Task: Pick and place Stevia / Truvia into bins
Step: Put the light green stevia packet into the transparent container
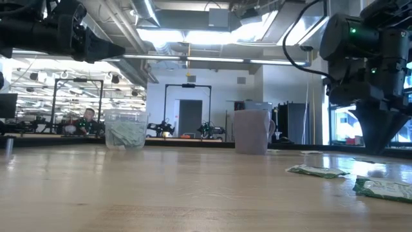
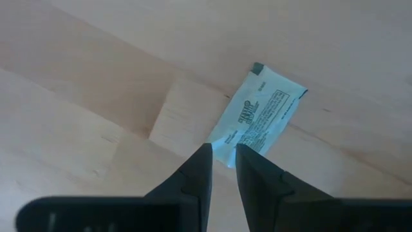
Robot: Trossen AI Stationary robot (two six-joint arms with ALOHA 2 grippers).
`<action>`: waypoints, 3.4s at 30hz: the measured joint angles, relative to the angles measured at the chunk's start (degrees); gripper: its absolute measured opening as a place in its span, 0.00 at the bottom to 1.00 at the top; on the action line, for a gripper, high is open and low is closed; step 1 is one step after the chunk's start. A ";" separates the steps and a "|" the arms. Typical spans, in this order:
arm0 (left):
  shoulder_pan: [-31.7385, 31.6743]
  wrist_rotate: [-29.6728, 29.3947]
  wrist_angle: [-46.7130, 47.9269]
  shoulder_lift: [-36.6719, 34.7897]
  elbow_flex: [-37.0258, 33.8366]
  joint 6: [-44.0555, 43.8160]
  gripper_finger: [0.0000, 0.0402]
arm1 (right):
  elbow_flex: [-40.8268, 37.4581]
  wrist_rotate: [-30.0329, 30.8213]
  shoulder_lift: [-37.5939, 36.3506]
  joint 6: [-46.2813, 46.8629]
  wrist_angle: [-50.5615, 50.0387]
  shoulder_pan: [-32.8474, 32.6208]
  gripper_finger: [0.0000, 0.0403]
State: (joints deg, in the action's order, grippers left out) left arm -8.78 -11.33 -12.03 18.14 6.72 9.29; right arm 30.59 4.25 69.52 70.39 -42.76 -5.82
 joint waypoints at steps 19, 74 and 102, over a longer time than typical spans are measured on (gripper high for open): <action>0.00 0.02 0.22 0.01 0.00 0.03 0.02 | 1.07 -0.47 9.05 -0.01 -0.96 0.04 0.08; 7.41 35.71 -30.50 62.32 23.80 -7.03 0.29 | 18.99 -32.04 22.75 -57.25 71.72 2.73 0.01; 9.86 39.29 -36.64 65.58 27.12 -7.01 0.23 | 18.99 -33.88 22.73 -57.37 72.16 2.73 0.01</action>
State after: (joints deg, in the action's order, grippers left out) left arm 1.08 27.96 -48.67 83.72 33.84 2.28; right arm 49.58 -29.63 92.25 13.02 29.41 -3.09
